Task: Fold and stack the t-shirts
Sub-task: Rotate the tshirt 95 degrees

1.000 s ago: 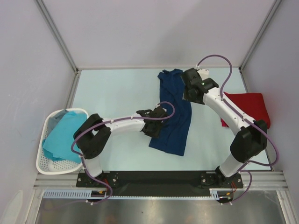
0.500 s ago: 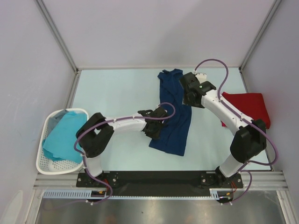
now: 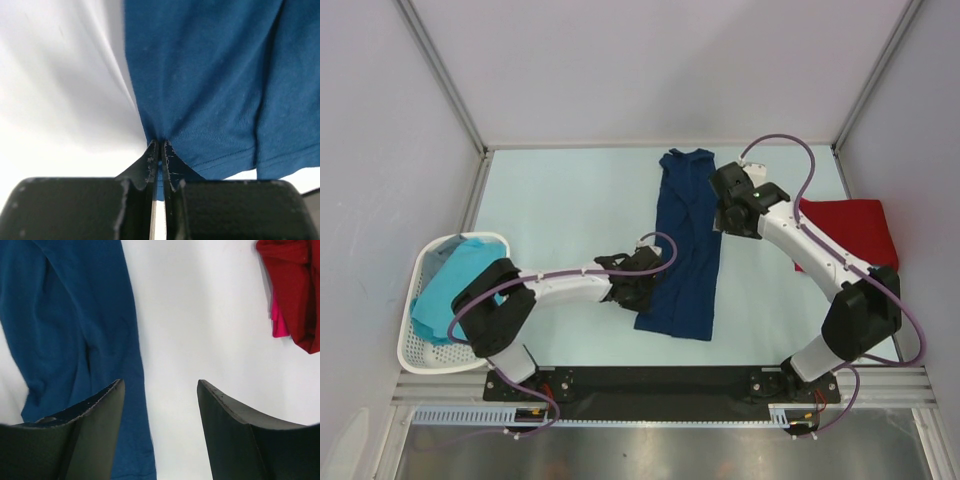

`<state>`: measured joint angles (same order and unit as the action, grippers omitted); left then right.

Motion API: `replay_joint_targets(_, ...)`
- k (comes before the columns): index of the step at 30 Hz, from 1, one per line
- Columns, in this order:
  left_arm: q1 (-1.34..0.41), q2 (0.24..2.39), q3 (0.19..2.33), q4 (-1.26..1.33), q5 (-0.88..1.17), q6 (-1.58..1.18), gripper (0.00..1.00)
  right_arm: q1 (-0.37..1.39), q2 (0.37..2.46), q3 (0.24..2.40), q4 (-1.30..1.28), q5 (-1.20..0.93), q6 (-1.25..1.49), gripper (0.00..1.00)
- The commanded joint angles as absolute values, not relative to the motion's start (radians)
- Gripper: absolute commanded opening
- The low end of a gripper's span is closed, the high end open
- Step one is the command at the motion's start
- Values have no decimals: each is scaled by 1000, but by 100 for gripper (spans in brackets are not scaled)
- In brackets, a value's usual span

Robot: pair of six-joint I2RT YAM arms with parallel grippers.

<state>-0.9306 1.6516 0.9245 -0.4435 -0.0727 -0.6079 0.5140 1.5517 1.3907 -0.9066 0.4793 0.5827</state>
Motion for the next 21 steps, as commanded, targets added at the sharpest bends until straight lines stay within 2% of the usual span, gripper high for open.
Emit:
replay_joint_targets(1, -998, 1609, 845, -586, -55, -686, 7, 532, 1500, 1361, -882, 465, 578, 65)
replay_joint_targets(7, -1061, 1553, 816, -624, -81, -736, 7, 569, 1474, 1316, -884, 463, 589, 65)
replay_joint_targets(11, -1066, 1497, 825, -630, -173, -736, 13, 578, 1459, 1287, -858, 445, 565, 66)
replay_joint_targets(14, -1066, 1368, 886, -649, -274, -703, 24, 591, 1436, 1310, -847, 436, 532, 67)
replay_joint_targets(15, -1066, 1329, 912, -655, -323, -693, 35, 604, 1431, 1330, -870, 440, 531, 68)
replay_joint_targets(18, -1065, 1191, 937, -657, -374, -661, 48, 638, 1414, 1324, -935, 440, 557, 68)
replay_joint_targets(21, -1063, 1132, 920, -666, -374, -646, 50, 701, 1364, 1246, -956, 394, 616, 67)
